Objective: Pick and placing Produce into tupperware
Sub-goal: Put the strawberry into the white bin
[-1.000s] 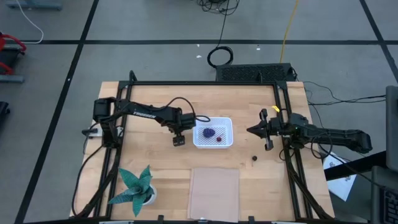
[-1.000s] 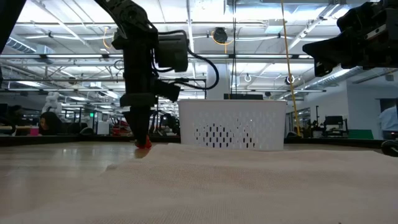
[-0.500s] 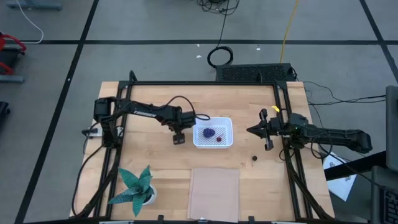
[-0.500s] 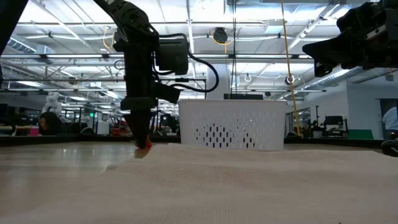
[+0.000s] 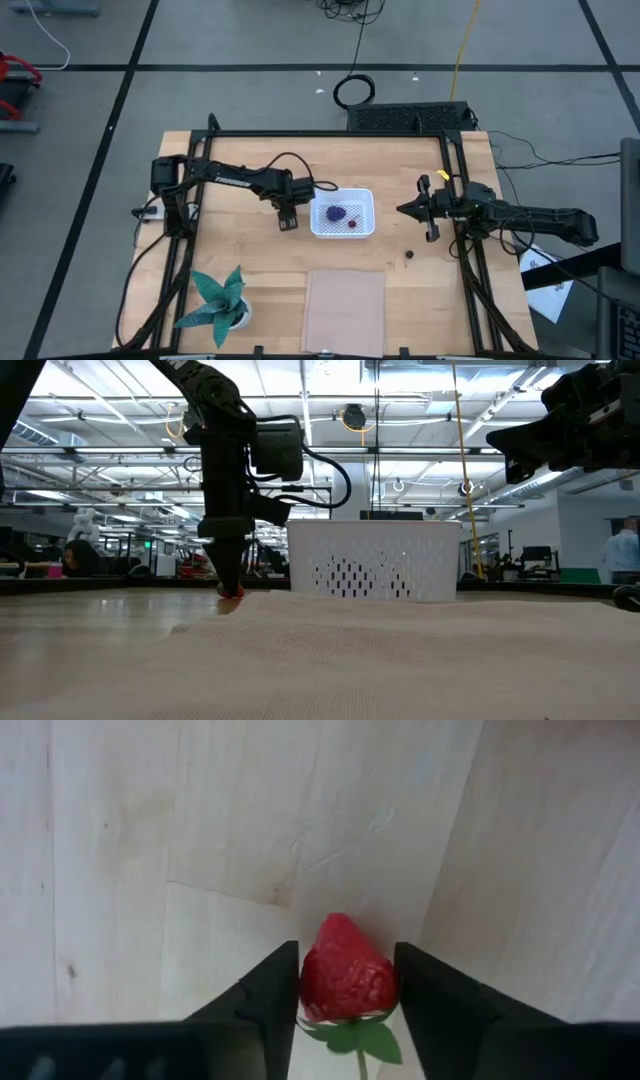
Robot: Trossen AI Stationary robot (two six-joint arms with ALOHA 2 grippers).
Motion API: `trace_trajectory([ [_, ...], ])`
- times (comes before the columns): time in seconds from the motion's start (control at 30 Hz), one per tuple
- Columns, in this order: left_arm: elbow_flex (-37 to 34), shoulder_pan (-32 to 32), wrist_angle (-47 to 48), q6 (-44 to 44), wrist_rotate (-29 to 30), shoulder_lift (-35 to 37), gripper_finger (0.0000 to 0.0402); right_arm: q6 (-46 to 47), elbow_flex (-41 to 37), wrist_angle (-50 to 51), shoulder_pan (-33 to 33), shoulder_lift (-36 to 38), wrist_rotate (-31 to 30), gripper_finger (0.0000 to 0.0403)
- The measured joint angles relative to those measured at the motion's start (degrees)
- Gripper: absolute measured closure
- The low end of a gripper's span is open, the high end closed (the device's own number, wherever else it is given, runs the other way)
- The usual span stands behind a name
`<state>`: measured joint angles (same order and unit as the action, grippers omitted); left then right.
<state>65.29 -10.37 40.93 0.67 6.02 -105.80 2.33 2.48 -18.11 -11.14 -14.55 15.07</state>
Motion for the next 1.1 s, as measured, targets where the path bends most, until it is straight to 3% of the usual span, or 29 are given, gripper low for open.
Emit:
trace_trajectory([
  [0.23,0.07,0.00,1.39,-0.53,0.04,0.11,0.0286,-0.03,0.00,0.00,0.00,0.00,0.00,0.0403],
  [0.53,1.25,0.00,3.88,-1.68,0.07,1.15,0.0275,-0.13,-0.01,-0.02,0.00,0.02,0.00,0.0403],
  [1.1,5.59,-0.15,14.69,-1.72,1.54,21.14,0.0273,-0.20,-0.02,-0.54,0.00,-1.13,0.00,0.0403],
])
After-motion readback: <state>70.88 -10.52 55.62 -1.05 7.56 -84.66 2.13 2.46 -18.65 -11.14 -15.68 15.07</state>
